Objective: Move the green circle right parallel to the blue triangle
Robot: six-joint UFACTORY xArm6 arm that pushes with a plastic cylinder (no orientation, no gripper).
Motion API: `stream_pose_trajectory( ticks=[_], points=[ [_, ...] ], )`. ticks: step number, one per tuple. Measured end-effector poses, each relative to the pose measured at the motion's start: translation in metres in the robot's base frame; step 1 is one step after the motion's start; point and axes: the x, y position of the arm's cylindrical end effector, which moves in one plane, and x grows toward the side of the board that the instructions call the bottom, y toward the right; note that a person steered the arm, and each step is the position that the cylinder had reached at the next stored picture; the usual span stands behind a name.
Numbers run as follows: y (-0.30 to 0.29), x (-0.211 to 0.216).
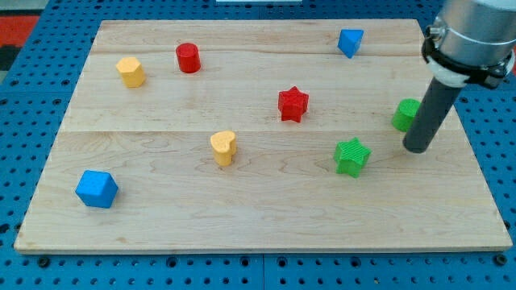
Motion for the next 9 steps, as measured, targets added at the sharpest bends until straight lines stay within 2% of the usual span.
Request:
stream_pose_trajectory(
  ticks=[2,3,4,5,7,9],
  points=[
    [-0.045,-0.072],
    [-0.025,-0.05],
    [-0.035,-0.03],
    [0.033,-0.05],
    [0.04,-0.108],
    [0.041,-0.187]
  ],
)
